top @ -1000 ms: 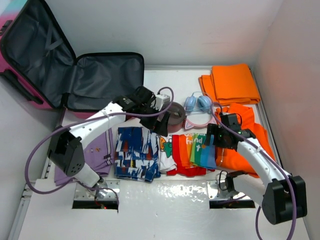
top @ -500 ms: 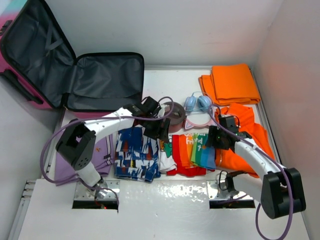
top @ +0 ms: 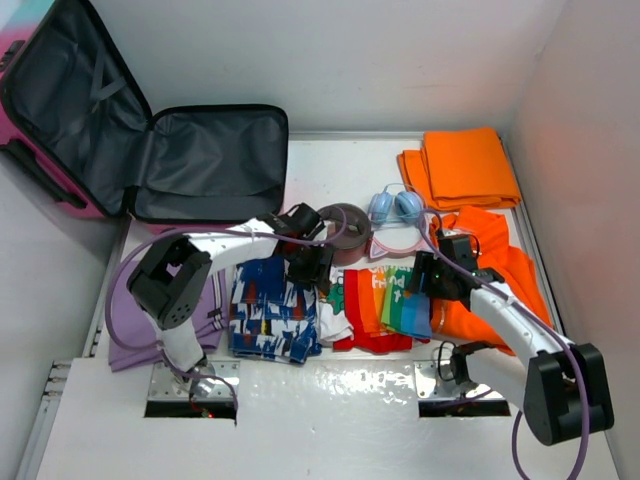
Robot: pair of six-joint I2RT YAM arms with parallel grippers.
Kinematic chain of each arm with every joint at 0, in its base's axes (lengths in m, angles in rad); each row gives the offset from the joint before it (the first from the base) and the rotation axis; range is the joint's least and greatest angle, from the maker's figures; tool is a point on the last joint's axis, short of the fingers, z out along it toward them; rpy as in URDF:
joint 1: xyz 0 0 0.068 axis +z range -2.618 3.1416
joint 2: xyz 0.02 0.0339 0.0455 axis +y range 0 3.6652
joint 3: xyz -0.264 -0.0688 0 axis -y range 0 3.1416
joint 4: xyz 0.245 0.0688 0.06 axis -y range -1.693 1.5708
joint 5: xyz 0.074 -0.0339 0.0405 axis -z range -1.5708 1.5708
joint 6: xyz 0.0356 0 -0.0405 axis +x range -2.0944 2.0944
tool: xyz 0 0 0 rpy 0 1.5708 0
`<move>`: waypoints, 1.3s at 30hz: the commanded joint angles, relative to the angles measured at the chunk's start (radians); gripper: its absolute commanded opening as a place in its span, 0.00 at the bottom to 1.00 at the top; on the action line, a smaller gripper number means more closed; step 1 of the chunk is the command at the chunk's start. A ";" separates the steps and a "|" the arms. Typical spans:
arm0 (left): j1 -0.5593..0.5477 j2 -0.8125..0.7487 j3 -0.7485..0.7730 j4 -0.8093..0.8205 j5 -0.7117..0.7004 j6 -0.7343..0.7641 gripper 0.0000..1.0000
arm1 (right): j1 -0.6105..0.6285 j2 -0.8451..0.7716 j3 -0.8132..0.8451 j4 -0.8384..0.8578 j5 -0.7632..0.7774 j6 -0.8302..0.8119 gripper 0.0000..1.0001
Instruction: Pack the luggage
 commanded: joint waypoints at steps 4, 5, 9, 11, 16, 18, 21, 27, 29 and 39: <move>-0.033 0.006 0.037 0.083 0.025 -0.034 0.42 | 0.004 0.037 -0.014 0.070 -0.027 0.006 0.60; -0.035 0.015 0.045 0.080 0.019 -0.030 0.38 | 0.004 0.039 -0.025 0.085 -0.028 0.011 0.59; -0.038 0.015 0.088 0.061 0.016 -0.012 0.31 | 0.004 0.027 -0.039 0.099 -0.036 0.021 0.57; -0.044 0.013 0.119 0.052 0.002 0.000 0.30 | 0.005 0.016 -0.045 0.102 -0.036 0.023 0.57; -0.048 0.041 0.071 0.070 0.015 -0.007 0.29 | 0.005 0.018 -0.054 0.110 -0.036 0.029 0.60; -0.048 0.042 0.045 0.086 0.032 -0.020 0.26 | 0.004 0.019 -0.050 0.107 -0.040 0.028 0.62; -0.048 0.038 0.010 0.107 0.061 -0.023 0.11 | 0.004 0.024 -0.047 0.101 -0.039 0.014 0.62; -0.044 0.000 0.105 0.017 0.025 0.116 0.00 | 0.008 0.053 -0.018 0.062 -0.053 -0.038 0.65; -0.038 -0.031 0.139 -0.046 0.012 0.179 0.00 | 0.011 0.062 -0.005 0.047 -0.054 -0.061 0.68; 0.041 -0.070 0.097 -0.117 0.061 0.252 0.00 | 0.031 0.160 -0.027 0.145 -0.128 -0.040 0.71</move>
